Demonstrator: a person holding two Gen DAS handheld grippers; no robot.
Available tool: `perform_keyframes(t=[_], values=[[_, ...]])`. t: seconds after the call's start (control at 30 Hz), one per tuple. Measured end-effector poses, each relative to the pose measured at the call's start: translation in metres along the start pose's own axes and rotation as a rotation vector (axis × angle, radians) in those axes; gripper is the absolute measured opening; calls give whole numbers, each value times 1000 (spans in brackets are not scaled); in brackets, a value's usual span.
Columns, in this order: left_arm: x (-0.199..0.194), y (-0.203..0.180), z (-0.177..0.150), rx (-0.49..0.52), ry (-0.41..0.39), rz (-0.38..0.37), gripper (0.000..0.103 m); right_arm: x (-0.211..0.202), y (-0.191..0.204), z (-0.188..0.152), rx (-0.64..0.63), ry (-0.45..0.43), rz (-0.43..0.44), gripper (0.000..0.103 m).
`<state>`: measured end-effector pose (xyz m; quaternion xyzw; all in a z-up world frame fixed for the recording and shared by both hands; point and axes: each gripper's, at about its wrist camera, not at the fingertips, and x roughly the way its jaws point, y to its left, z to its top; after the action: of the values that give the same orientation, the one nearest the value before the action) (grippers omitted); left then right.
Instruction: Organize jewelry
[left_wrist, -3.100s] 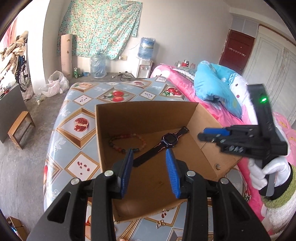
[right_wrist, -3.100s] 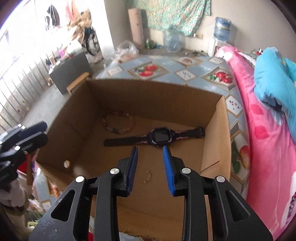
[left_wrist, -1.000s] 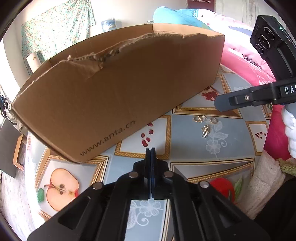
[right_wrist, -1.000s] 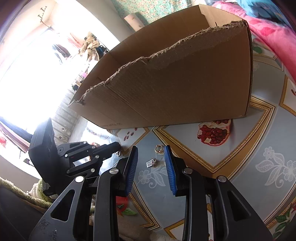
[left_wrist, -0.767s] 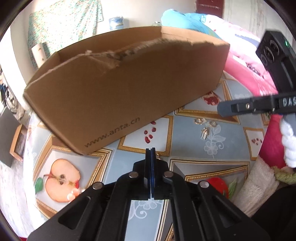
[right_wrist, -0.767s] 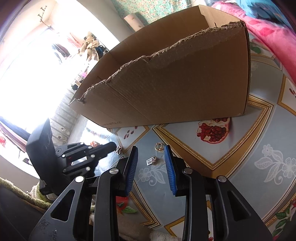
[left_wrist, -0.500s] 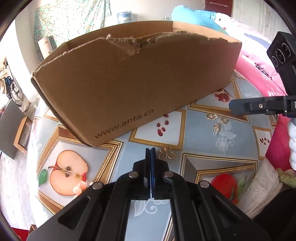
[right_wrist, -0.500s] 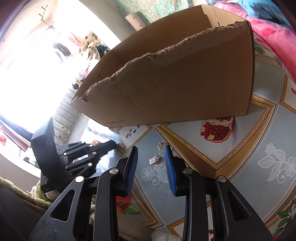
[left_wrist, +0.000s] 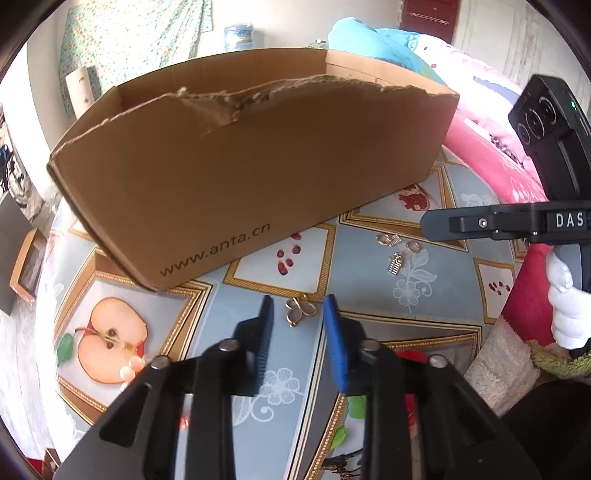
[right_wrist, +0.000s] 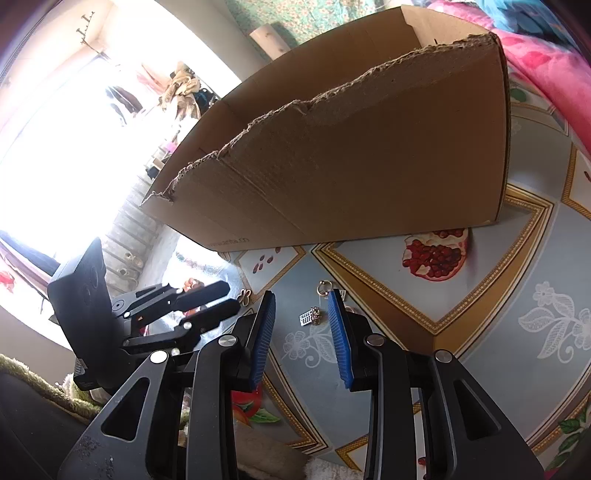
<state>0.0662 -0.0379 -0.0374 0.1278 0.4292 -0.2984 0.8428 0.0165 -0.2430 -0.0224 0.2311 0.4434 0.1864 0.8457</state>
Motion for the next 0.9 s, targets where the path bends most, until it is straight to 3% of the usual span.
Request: perform_keyframes(t=[0.2, 0.3, 0.47, 0.5, 0.67, 0.9], values=[[10, -6, 3, 84, 16, 20, 27, 1, 3, -2, 1, 2, 3, 30], [12, -6, 6, 106, 18, 17, 15, 1, 3, -2, 5, -1, 3, 30], [13, -9, 7, 138, 19, 27, 12, 1, 4, -2, 6, -5, 2, 30], [13, -10, 7, 138, 20, 33, 3, 0, 4, -2, 5, -6, 2, 30], [13, -9, 8, 119, 20, 40, 0, 0, 6, -2, 0, -10, -2, 30], [-4, 12, 10, -3, -30, 43, 0, 4, 26, -4, -86, -21, -35, 30]])
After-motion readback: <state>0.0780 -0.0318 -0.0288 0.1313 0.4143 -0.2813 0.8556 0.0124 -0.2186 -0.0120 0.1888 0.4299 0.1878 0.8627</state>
